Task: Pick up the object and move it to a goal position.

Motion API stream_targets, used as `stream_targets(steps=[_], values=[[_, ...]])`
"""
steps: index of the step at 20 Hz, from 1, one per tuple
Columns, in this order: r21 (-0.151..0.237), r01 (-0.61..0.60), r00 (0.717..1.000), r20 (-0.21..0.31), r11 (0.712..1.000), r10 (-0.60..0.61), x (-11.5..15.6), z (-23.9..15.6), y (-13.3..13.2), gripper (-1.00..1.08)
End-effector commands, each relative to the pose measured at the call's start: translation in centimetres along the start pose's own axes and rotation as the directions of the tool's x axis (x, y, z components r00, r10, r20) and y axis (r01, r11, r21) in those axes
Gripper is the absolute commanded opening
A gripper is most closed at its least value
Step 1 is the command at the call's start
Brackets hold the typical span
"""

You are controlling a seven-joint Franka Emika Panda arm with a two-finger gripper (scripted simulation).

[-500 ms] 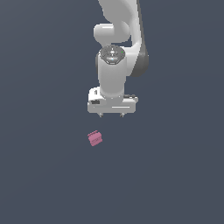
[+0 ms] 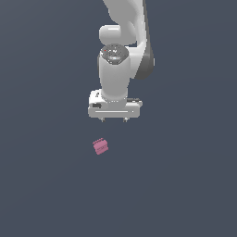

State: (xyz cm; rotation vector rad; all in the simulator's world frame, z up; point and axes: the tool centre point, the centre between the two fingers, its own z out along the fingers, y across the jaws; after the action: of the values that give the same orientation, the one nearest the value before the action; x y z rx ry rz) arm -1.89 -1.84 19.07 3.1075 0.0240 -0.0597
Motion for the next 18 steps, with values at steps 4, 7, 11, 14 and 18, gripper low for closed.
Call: stream_targets(steps=[4, 7, 11, 14, 18], values=[[-0.004, 0.003, 1.000, 0.001, 1.000, -0.003, -0.1, -0.1, 0.2, 1.00], [-0.004, 0.002, 1.000, 0.001, 1.000, -0.002, -0.1, -0.1, 0.3, 1.00], [-0.002, -0.024, 1.000, 0.000, 1.000, 0.024, 0.1, 0.1, 0.4, 1.00], [0.002, -0.061, 0.998, -0.001, 0.998, 0.061, 0.3, 0.4, 0.6, 1.00], [0.008, -0.131, 0.991, -0.001, 0.991, 0.131, 0.7, 1.1, 1.0, 1.00]])
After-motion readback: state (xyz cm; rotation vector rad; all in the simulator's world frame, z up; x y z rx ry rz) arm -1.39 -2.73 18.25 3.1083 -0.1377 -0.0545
